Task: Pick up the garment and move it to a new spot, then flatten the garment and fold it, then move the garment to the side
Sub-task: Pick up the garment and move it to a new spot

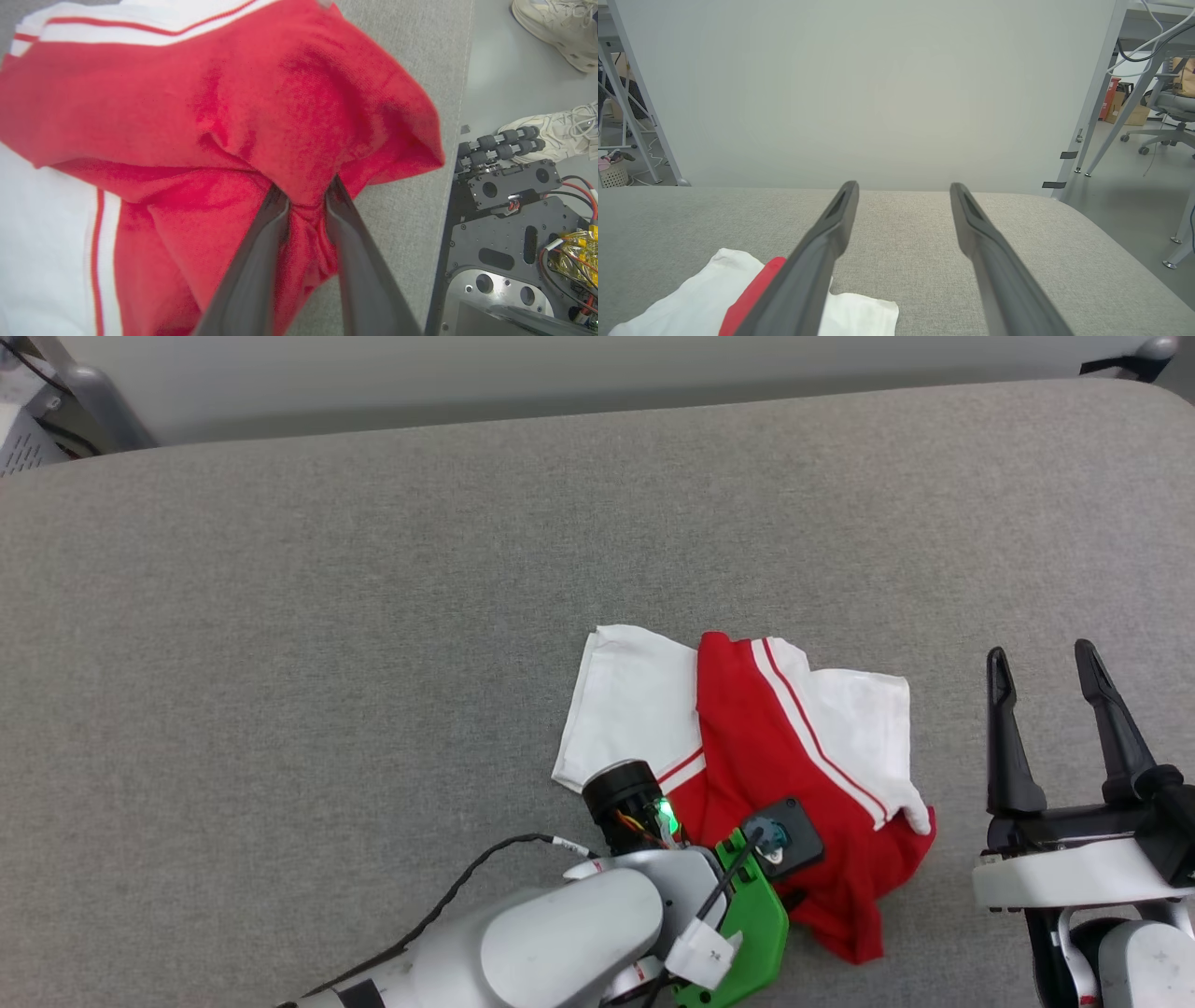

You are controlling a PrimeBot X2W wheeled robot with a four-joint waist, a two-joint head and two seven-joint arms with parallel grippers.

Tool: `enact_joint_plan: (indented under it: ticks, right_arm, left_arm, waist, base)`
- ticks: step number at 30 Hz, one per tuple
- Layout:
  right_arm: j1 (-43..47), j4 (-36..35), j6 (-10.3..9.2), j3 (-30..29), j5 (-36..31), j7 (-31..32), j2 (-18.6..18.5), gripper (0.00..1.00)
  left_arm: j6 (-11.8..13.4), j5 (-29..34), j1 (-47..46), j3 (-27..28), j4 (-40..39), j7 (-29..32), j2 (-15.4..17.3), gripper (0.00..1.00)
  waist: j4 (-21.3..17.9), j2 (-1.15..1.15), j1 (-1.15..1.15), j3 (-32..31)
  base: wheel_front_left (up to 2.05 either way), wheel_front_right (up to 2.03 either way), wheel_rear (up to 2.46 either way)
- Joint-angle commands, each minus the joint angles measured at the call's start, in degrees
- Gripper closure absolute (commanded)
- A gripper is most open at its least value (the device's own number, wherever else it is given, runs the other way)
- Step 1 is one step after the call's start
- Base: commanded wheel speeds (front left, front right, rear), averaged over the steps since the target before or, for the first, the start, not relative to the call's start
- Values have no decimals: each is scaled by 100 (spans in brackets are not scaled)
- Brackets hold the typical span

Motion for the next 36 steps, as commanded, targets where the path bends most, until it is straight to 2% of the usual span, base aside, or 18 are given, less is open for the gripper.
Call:
enact_joint_plan:
  ticks: [1, 5, 8, 12, 18, 19, 24, 27, 30, 36]
  right_arm:
    - [140, 57, -5, -4, -10, -35, -6, 0]
    - [266, 120, -5, -1, -9, -35, -6, 0]
    - [369, 159, -5, -3, -6, -35, -6, 0]
    - [498, 203, -5, 13, -13, -35, -6, 0]
    - [622, 262, -5, 9, -26, -35, -6, 0]
    - [673, 281, -5, -2, -18, -35, -6, 0]
    - [728, 328, -5, -15, 17, -35, -6, 0]
    - [757, 370, -5, 0, 58, -35, -6, 0]
    - [793, 396, -5, 23, 97, -35, -6, 0]
    - [881, 433, -5, 69, 171, -35, -6, 0]
  left_arm:
    - [-15, -57, -268, 23, 204, -838, -89, 0]
    - [6, -46, -428, 259, 516, -1776, -143, 0]
    - [193, -65, -409, 537, 621, -2334, -131, 0]
    - [631, -12, -316, 901, 678, -2996, 65, 0]
    - [1326, -21, 120, 1611, 542, -3405, 484, 0]
    - [1668, 91, 475, 2158, 193, -3430, 716, 0]
    - [2096, 494, 1369, 3209, -552, -3433, 990, 0]
    - [2201, 773, 1965, 3808, -912, -3434, 1040, 0]
    - [2159, 988, 2491, 4317, -1182, -3434, 981, 0]
    - [1771, 1410, 3381, 5037, -1412, -3434, 723, 0]
  waist:
    - [147, 0, 0, -223]
    - [270, 0, 0, -459]
    - [374, 0, 0, -630]
    - [492, 0, 0, -797]
    - [652, 0, 0, -954]
    - [729, 0, 0, -1000]
    - [822, 0, 0, -1060]
    - [857, 0, 0, -1100]
    - [880, 0, 0, -1151]
    - [902, 0, 0, -1241]
  base:
    - [0, 0, 0]
    - [0, 0, 0]
    - [0, 0, 0]
    - [0, 0, 0]
    - [0, 0, 0]
    - [0, 0, 0]
    - [0, 0, 0]
    - [0, 0, 0]
    - [0, 0, 0]
    - [0, 0, 0]
